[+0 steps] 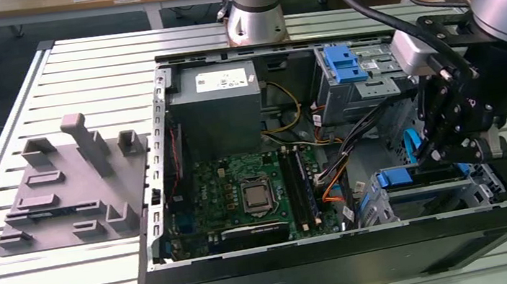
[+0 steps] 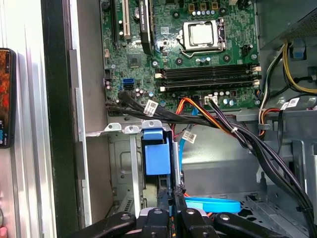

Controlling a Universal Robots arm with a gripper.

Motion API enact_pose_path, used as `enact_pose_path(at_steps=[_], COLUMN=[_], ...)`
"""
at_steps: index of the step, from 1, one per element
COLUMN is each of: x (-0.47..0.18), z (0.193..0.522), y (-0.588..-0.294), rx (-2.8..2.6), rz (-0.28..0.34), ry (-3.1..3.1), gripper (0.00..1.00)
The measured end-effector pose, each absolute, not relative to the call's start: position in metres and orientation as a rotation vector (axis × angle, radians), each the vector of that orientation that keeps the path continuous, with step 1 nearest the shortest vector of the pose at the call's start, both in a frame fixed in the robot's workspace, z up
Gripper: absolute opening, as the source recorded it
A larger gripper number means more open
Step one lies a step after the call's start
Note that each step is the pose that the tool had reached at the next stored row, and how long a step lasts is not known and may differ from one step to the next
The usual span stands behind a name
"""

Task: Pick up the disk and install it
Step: 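Insert the second disk wire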

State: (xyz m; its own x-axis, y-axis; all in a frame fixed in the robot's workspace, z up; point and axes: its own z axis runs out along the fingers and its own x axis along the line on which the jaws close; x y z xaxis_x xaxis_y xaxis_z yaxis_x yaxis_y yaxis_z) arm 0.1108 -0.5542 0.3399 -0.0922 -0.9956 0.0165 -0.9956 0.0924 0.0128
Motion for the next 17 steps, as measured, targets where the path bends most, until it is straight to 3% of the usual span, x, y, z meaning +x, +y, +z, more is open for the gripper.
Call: enact_pose_path(at_steps=[17], x=[0.1146], z=[0.3368], y=[-0.5549], rx=[2.099], rz=[-0.015], ry=[-2.303], gripper=[0.16])
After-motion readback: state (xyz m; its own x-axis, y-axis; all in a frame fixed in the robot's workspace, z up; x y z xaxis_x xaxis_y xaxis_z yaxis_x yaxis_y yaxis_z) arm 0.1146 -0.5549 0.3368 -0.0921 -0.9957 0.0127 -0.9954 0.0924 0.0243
